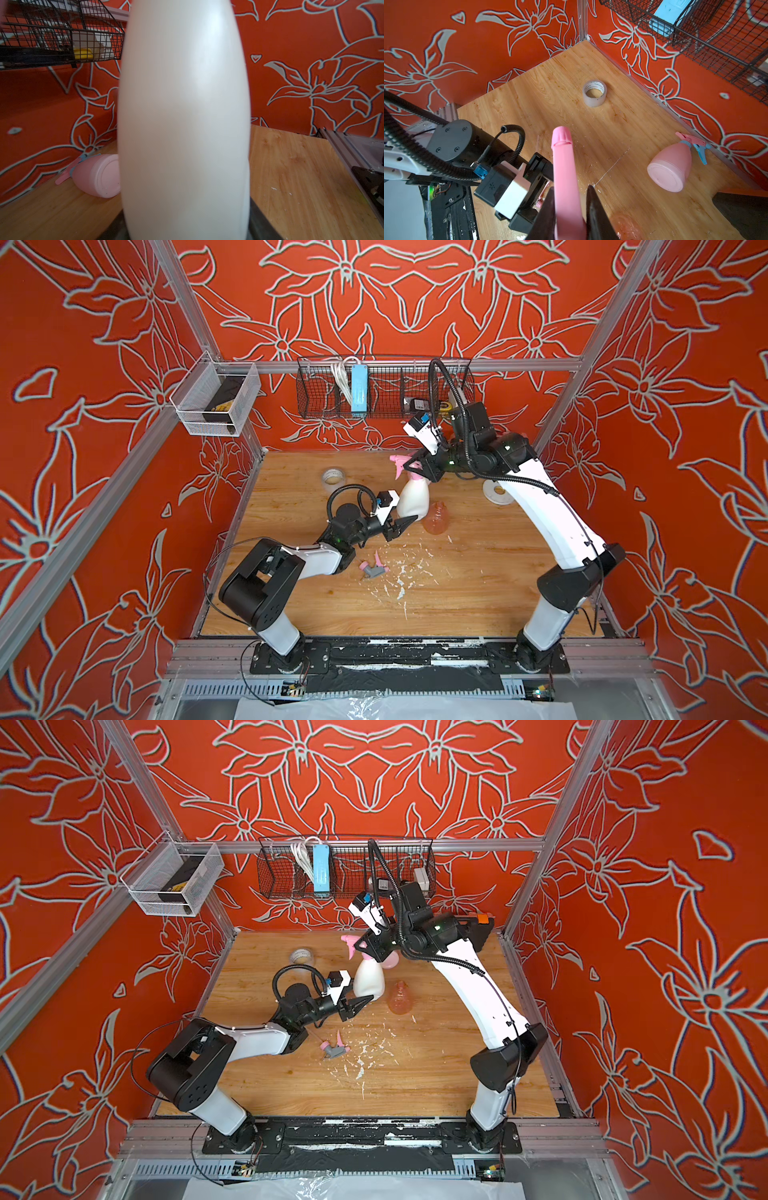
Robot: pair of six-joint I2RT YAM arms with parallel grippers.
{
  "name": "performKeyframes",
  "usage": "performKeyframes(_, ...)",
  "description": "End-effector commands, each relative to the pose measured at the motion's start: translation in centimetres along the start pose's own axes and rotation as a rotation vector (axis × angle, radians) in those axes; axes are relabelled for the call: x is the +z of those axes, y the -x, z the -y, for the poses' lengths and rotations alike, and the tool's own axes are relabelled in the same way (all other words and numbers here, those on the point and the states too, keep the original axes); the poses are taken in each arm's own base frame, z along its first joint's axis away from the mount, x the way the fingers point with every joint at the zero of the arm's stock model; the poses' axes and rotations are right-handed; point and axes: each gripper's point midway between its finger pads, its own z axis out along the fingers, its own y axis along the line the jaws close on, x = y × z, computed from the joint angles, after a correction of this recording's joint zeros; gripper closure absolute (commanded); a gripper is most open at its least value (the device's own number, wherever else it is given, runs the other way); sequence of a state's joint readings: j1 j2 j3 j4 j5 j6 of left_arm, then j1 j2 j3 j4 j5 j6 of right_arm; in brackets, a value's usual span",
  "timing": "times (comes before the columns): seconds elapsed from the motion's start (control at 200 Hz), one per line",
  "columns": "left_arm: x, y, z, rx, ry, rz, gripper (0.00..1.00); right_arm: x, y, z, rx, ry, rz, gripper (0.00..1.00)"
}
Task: Attach spray nozzles to spray bottles
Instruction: Screw the spray nozzle on the spray bottle.
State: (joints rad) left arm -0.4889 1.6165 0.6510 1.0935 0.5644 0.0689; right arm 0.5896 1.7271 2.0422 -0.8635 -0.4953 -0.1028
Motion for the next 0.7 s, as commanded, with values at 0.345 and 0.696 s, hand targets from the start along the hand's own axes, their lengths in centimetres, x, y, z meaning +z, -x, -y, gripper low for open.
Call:
performKeyframes(0.345, -1.3, 6.7, 0.1, 0.011, -0.011, 0.231, 0.61, -1.3, 1.6, 0.3, 0.096, -0.049, 0.306, 1.00)
performKeyframes(0.696, -1.1, 8.3, -1.3, 0.069, 0.062, 0.262, 0.63, 0.6, -1.6, 0.3, 0.157, -0.022, 0.143, 1.00)
